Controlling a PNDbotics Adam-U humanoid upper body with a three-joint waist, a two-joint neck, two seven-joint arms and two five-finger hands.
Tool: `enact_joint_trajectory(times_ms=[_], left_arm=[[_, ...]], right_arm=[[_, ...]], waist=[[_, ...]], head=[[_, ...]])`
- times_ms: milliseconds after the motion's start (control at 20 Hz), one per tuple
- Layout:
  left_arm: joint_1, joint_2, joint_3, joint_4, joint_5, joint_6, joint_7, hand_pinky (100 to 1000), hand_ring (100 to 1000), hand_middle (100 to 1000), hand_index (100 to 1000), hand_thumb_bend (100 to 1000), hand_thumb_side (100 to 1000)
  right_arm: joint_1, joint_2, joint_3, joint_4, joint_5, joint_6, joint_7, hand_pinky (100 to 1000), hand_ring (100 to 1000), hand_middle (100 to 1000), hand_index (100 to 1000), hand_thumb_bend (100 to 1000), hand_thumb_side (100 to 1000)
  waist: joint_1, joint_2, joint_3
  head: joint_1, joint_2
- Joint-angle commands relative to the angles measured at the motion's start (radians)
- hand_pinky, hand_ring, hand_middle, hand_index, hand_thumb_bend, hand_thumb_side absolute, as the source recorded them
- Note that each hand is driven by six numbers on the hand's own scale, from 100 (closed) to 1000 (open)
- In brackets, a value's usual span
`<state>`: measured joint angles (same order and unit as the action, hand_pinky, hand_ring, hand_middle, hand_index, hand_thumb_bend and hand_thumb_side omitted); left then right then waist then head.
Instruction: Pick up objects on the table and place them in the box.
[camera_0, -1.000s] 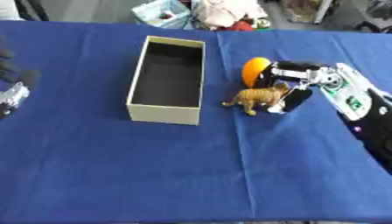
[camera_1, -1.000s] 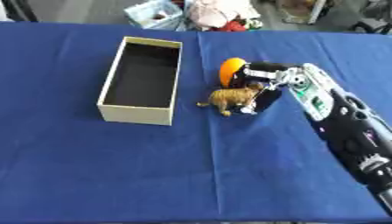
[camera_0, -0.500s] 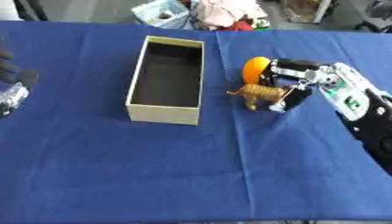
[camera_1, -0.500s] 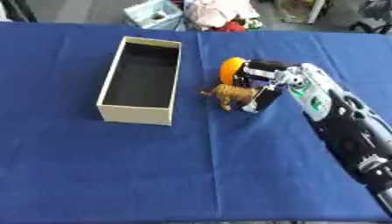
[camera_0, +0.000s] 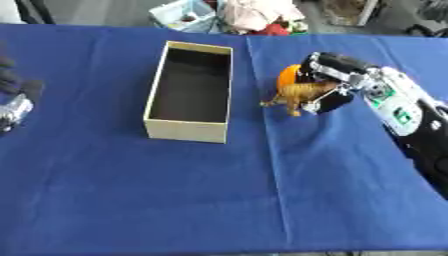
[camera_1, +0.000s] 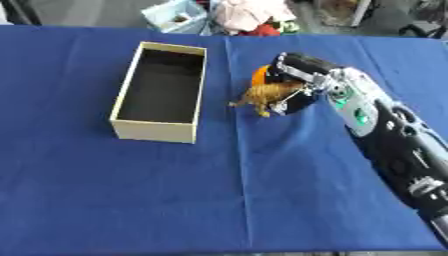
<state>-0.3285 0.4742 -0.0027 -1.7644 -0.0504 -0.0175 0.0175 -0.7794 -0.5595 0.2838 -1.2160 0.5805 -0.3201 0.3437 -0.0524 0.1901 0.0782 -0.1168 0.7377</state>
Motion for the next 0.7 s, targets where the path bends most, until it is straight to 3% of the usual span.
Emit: enact_joint_trajectory(times_ms=[50,300,700], left_arm=[[-0.008,0.023,0.006,-0.012,0.003,-0.001,-0.004,542,583,596,801,476,243],[-0.007,0.023,0.003,-0.011,0.004,-0.001,-0.007,542,583,596,801,476,243],[-0.018,0.015,-0.008,-0.010,0.008,-0.003,-0.018,542,583,596,802,476,243]], right_arm=[[-0.054,-0.034,-0.013,-0.063,-0.031,0.012,0.013,560,376,267,420,143,100],[-0.158,0.014,0.012,-0.061,-0.019,0.009,0.064,572,383,273,425,155,100],[-0.285,0.202,0.015,0.116,0.106,-0.030,0.099,577,389,279,430,160,100]], waist=[[0.001,-0.022,-0.003],[0.001,-0.029,-0.007],[0.004,-0.034,0.011]], head=[[0.003,0.004],[0.000,0.006],[-0.023,0.004]])
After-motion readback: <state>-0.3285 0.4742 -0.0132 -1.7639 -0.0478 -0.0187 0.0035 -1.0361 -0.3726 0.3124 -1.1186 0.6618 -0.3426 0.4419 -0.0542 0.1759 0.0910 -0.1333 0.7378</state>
